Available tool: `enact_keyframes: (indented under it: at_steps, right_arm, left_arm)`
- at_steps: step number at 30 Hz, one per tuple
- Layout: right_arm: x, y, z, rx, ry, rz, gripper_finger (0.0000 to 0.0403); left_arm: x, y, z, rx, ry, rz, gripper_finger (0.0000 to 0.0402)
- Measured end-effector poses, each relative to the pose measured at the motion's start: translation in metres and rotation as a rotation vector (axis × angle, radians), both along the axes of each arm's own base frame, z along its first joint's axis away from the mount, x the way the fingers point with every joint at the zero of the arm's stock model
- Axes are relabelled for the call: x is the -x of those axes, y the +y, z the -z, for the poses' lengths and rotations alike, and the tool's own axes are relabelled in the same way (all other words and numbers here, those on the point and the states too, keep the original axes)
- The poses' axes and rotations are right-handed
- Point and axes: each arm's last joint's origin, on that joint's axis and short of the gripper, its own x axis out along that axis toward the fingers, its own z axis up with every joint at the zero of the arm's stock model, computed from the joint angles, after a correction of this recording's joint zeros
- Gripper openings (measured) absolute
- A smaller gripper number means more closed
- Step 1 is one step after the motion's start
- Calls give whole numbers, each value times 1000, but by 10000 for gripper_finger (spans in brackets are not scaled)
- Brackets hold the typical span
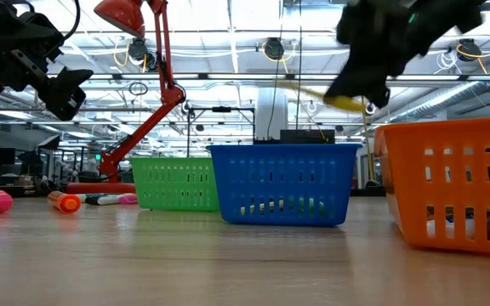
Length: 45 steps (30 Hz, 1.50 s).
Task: Pick & Place Markers
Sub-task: Put the yellow pen into the blue basket, then put the top green and white highlighter pen into the black basket
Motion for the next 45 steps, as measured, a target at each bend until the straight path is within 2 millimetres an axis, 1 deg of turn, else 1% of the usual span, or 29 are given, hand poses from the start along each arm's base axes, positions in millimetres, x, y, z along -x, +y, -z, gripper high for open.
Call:
enact_keyframes:
  at_steps: [2, 4, 7, 10, 13, 17, 20, 24, 34, 36, 38, 41, 45]
  right_arm:
    - [-5, 27, 3, -23, -50, 23, 21]
    - [-8, 52, 12, -58, -72, 60, 21]
    - [-17, 82, 26, -129, -159, 106, 21]
    - [-29, 104, 40, -174, -237, 132, 21]
    - [-41, 115, 51, -161, -241, 138, 21]
    - [-51, 114, 66, -140, -206, 157, 35]
    - [-50, 111, 77, -125, -144, 179, 52]
    - [-50, 109, 79, -127, -124, 192, 72]
    - [-52, 111, 75, -43, -154, 123, 120]
    - [-53, 111, 70, -15, -185, 95, 126]
    - [-52, 110, 60, 41, -210, 55, 129]
    - [-46, 107, 41, 134, -228, -1, 129]
    - [-32, 100, 13, 259, -241, -68, 123]
  left_arm:
    - [0, 0, 0, 0, 0, 0, 274]
    - [0, 0, 0, 0, 0, 0, 273]
    - [0, 0, 0, 0, 0, 0, 273]
    - [0, 0, 0, 1, 0, 0, 273]
    - [0, 0, 0, 0, 0, 0, 274]
    - [0, 0, 0, 1, 0, 0, 274]
    - [0, 0, 0, 1, 1, 0, 273]
    - [0, 0, 0, 0, 0, 0, 273]
    - [0, 0, 0, 1, 0, 0, 273]
    - [0, 0, 0, 0, 0, 0, 274]
    - [0, 0, 0, 1, 0, 0, 273]
    - [0, 0, 0, 0, 0, 0, 273]
    - [0, 0, 0, 0, 0, 0, 273]
